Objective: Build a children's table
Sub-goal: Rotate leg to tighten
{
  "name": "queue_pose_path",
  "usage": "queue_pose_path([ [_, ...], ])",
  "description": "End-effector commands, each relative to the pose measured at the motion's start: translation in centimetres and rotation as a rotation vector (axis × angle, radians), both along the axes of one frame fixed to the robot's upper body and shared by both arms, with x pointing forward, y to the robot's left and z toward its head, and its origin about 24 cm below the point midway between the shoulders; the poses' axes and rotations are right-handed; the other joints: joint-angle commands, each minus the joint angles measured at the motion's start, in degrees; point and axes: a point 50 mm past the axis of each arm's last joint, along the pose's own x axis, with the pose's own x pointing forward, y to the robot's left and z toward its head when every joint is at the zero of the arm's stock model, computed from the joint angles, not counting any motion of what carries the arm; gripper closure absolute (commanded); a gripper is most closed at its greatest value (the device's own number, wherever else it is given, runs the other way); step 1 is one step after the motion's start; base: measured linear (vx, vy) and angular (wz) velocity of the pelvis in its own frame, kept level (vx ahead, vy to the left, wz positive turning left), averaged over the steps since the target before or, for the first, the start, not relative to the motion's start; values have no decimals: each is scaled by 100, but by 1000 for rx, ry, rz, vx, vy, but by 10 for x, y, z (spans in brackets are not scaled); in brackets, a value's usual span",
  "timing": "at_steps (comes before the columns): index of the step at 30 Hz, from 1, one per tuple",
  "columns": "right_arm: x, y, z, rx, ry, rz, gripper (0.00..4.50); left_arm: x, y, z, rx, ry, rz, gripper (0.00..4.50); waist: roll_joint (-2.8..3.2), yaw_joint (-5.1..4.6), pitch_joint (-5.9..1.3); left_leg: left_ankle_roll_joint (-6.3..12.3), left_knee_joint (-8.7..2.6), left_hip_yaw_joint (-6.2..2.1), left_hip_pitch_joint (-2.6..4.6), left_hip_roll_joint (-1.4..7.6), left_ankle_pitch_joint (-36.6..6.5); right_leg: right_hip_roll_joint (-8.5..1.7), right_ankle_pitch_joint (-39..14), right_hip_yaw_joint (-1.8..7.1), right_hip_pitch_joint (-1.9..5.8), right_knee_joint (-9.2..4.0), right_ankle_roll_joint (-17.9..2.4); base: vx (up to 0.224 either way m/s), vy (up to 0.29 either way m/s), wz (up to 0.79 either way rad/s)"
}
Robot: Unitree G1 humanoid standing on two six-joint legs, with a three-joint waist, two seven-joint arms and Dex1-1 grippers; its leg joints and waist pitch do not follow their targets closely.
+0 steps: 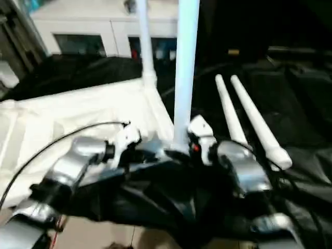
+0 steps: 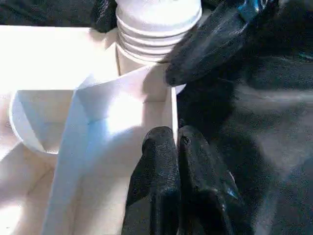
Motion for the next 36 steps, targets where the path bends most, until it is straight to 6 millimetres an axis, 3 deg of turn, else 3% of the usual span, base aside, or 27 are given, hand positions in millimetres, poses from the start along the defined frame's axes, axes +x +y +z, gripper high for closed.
queue_pose_path([
  [1,-11,30,0,34,30,181,71,-9,-32,20,-98,-45,-190,450,-109,-1,-329,502,-371,-166,138,382,-1150,-480,-1046,246,186,-453,-1364,0,0,0],
  [2,-14,28,1,31,36,205,95,-10,-30,20,-100,-34,-207,450,-113,1,-320,461,-375,-163,147,376,-1207,-486,-1165,251,167,-477,-1353,0,0,0],
  [12,-27,25,4,33,71,293,167,-22,-16,18,-81,46,-304,450,-110,30,-324,382,-390,-177,143,375,-1174,-488,-1187,255,174,-463,-1324,0,0,0],
  [18,-26,28,2,34,67,274,175,-21,-19,18,-87,28,-287,450,-107,33,-337,397,-371,-175,142,367,-1077,-484,-1039,253,180,-453,-1331,0,0,0],
  [21,-12,30,-8,6,54,86,176,-8,-25,16,-71,-16,-149,450,-112,1,-328,379,-369,-173,133,349,-1068,-475,-1042,248,165,-454,-1349,0,0,0],
  [22,-1,31,-17,-30,43,-58,176,2,-30,15,-58,-51,-49,450,-135,-51,-322,268,-376,-184,130,330,-1131,-481,-1254,244,159,-479,-1317,0,0,0],
  [25,14,32,-29,-45,66,-282,176,15,-38,13,-30,-67,83,450,-118,-120,-306,86,-384,-197,168,307,-1346,-484,-1664,243,142,-512,-1278,0,0,0],
  [26,18,34,-32,-45,74,-352,176,20,-42,13,-24,-83,128,450,-147,-139,-313,60,-395,-214,163,310,-1416,-496,-1788,240,176,-529,-1203,0,0,0],
  [27,20,35,-33,-42,79,-384,177,22,-45,14,-21,-92,150,450,-128,-171,-301,70,-397,-207,162,306,-1433,-494,-1793,250,155,-542,-1181,0,0,0],
  [29,23,38,-34,-44,76,-424,177,27,-52,16,-28,-105,202,450,-143,-173,-325,144,-387,-209,136,310,-1343,-498,-1586,254,195,-532,-1166,0,0,0],
  [31,27,45,-34,-37,67,-469,177,30,-61,17,-31,-107,259,450,-142,-175,-332,207,-367,-184,155,303,-1240,-481,-1346,259,166,-524,-1231,0,0,0],
  [34,29,54,-33,-29,39,-471,177,31,-68,16,-26,-116,282,450,-150,-145,-349,333,-345,-181,121,300,-1004,-500,-1046,254,210,-497,-1295,0,0,0],
  [35,29,56,-32,-21,39,-461,121,30,-69,16,-29,-117,277,450,-150,-142,-356,363,-341,-180,112,297,-966,-496,-986,251,218,-488,-1299,0,0,0],
  [36,29,56,-32,-21,39,-461,121,30,-69,16,-29,-117,277,450,-144,-134,-358,388,-344,-183,117,302,-942,-493,-934,246,218,-483,-1305,0,0,0],
])
